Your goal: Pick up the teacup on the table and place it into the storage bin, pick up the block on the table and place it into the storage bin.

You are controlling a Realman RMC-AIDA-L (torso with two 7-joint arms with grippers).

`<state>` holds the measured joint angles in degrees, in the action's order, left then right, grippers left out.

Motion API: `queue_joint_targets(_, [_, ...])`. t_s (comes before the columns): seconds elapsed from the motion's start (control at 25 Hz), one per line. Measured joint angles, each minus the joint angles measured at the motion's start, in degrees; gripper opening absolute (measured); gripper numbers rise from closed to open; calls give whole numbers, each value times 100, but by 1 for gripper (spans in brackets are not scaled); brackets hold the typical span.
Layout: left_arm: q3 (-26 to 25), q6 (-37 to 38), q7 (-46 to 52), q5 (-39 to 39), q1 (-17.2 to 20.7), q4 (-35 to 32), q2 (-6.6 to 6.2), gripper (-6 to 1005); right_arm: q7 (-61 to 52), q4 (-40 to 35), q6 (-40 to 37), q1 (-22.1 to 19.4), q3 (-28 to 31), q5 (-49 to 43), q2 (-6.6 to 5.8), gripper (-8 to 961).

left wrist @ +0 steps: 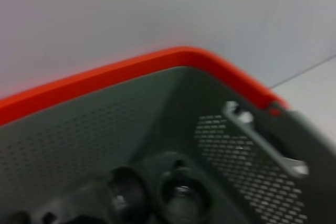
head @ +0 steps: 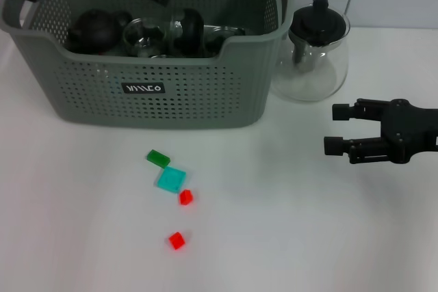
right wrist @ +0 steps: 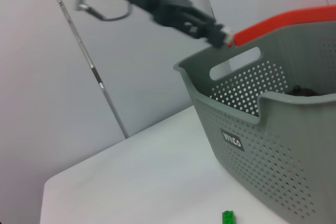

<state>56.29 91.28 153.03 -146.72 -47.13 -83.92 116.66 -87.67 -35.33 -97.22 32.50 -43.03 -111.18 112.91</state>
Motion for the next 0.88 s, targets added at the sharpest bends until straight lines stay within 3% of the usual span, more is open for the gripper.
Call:
queue_joint_targets(0.16, [40, -693, -31, -479, -286, 890, -23, 472, -5, -3, -1, 36, 0, 0, 3, 944])
queue_joint_targets(0.4, [48, -1355, -6, -844, -455, 1529, 7, 493, -5, -7, -1, 54, -3, 0, -1, 944])
queue_joint_targets(0.6, [30, -1319, -7, -886, -433, 1474, 22, 511, -4, -9, 1, 44, -4, -1, -13, 944])
queue_joint_targets(0.8, [-48, -887, -67, -569, -343, 1008, 49, 528, -4, -10, 3, 38, -4, -17, -16, 944])
queue_joint_targets(0.88, [-108, -576, -99, -192, -203, 564, 60, 609, -4, -9, 0, 24, -4, -22, -16, 944])
